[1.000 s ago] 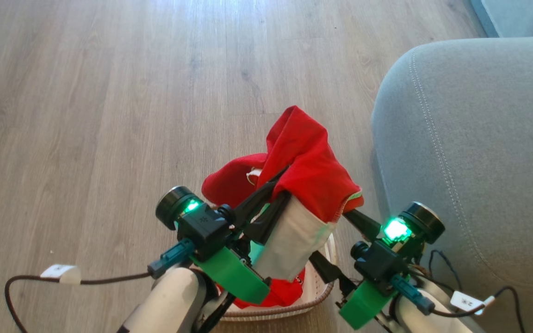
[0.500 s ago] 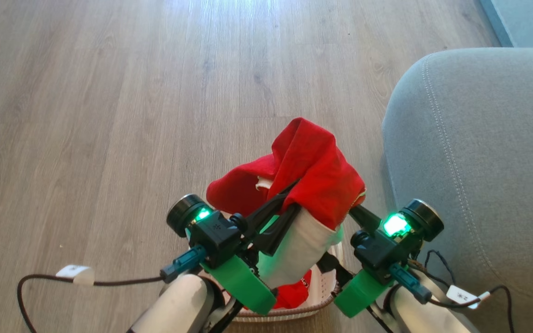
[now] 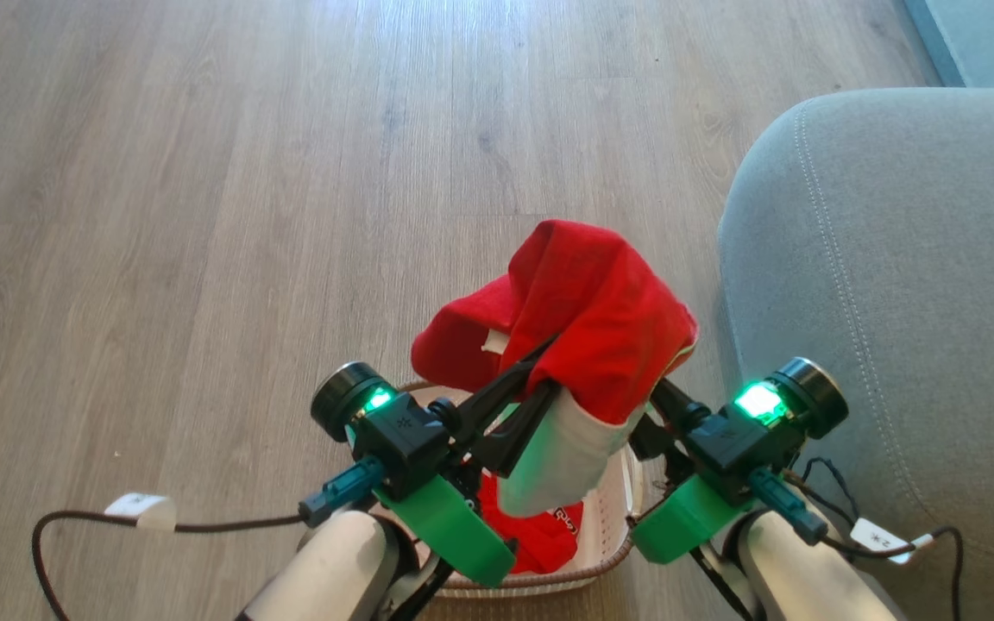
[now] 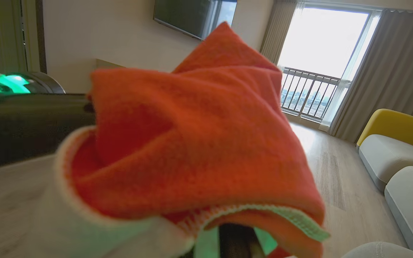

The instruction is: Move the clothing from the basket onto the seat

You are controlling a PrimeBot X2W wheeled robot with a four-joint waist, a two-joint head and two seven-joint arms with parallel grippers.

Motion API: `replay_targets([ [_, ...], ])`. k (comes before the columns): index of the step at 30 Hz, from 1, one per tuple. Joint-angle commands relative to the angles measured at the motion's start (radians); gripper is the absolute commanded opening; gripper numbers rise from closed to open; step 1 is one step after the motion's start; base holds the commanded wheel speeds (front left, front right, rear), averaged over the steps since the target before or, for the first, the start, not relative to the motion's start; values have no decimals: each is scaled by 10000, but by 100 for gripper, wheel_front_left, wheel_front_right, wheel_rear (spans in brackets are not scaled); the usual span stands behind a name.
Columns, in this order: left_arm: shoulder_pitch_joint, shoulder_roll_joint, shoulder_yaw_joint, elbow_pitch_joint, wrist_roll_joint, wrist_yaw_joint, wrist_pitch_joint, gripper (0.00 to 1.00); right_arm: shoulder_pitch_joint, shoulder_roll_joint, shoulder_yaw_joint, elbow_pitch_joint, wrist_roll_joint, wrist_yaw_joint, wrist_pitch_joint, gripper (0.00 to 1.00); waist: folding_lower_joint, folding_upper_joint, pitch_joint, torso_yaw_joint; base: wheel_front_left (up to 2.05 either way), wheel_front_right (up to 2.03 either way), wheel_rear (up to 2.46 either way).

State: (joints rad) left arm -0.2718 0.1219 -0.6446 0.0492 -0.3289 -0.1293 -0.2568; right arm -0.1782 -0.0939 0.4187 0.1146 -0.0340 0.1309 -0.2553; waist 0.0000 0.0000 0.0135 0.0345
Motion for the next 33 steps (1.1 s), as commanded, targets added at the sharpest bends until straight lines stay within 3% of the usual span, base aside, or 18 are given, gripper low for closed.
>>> replay_targets([
  [1,-516,42,358,-341,-81,-13,-49,0,-402,231,69,-449,38,-2,-65,0,0,0,-5,4,0,0,0],
  [2,-513,38,364,-343,-77,-13,-49,0,-386,245,48,-489,34,-2,-65,0,0,0,-12,4,0,0,0],
  [3,-512,30,380,-359,-62,-13,-49,9,-368,258,23,-533,26,-2,-65,0,0,0,-15,5,0,0,0],
  [4,-510,20,401,-387,-35,-13,-49,31,-350,269,3,-571,18,-2,-65,0,0,0,-17,4,0,0,0],
  [7,-497,-7,433,-489,27,-13,-49,48,-312,299,-48,-667,7,-2,-65,0,0,0,-21,5,0,0,0],
  [9,-486,-22,470,-559,73,-13,-49,83,-301,317,-73,-760,-14,-2,-65,0,0,0,-15,7,0,0,0],
  [10,-476,-28,486,-578,92,-13,-49,95,-302,324,-78,-811,-40,-2,-65,0,0,0,-12,9,0,0,0],
  [11,-466,-34,502,-586,106,-13,-49,100,-302,329,-83,-859,-78,-2,-65,0,0,0,-8,10,0,0,0],
  [24,-359,-15,588,-574,293,-13,-49,100,-245,385,-748,-1314,-458,-2,-65,0,0,0,-16,-4,0,0,0],
  [33,-164,149,569,-418,518,-13,-49,100,9,424,-1840,-1529,-572,-2,-65,0,0,0,-31,-3,0,0,0],
])
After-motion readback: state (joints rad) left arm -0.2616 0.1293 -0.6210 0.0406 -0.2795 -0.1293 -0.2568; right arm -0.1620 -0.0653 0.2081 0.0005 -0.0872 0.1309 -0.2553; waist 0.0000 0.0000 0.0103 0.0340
